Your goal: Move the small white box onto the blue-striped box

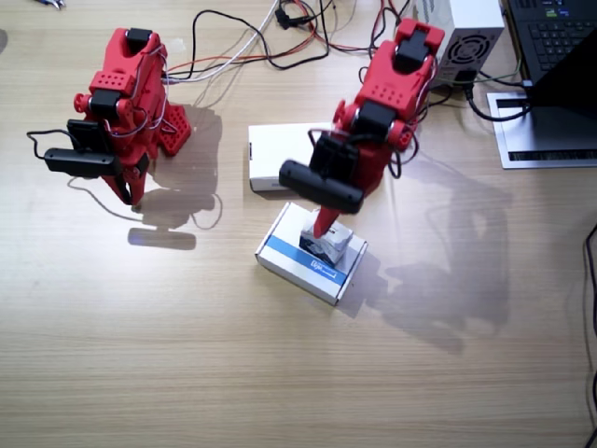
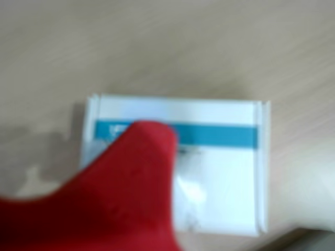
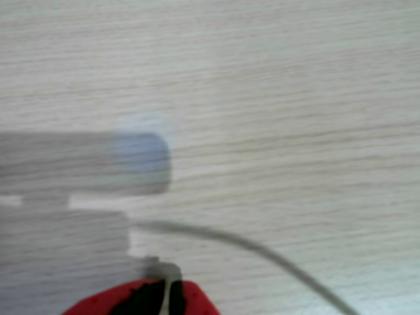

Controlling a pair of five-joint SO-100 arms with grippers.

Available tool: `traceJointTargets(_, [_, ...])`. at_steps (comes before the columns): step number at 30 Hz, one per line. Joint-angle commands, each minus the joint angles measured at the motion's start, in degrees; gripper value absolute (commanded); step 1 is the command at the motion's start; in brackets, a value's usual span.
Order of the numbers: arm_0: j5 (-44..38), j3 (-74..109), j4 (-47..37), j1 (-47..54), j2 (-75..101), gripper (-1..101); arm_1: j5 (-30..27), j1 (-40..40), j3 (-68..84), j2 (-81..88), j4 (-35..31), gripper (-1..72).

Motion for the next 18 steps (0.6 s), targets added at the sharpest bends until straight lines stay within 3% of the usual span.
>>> traceJointTargets(1, [1.49, 7.73, -4.13, 2.11, 7.65, 35, -0.79, 1.23, -0.62, 1.49, 0.79, 0.2])
traceJointTargets(3, [3.96, 11.95, -8.44, 1.76, 9.14, 27, -0.62, 1.05, -0.62, 1.49, 0.88, 0.2])
traceJointTargets(4, [6.86, 12.66, -9.76, 2.02, 8.88, 7, -0.53, 0.97, -0.62, 1.49, 0.88, 0.2])
traceJointTargets(5, [8.00, 11.34, -9.67, 2.02, 6.86, 0, -0.53, 0.97, -0.62, 1.49, 0.88, 0.2])
traceJointTargets(12, [6.24, -4.83, -4.22, 1.14, -0.79, 0, -0.53, 0.88, -0.62, 1.49, 0.88, 0.3])
traceJointTargets(18, [6.77, -6.68, -4.48, 1.67, -6.15, 0, -0.53, 0.97, -0.62, 1.49, 0.88, 0.3])
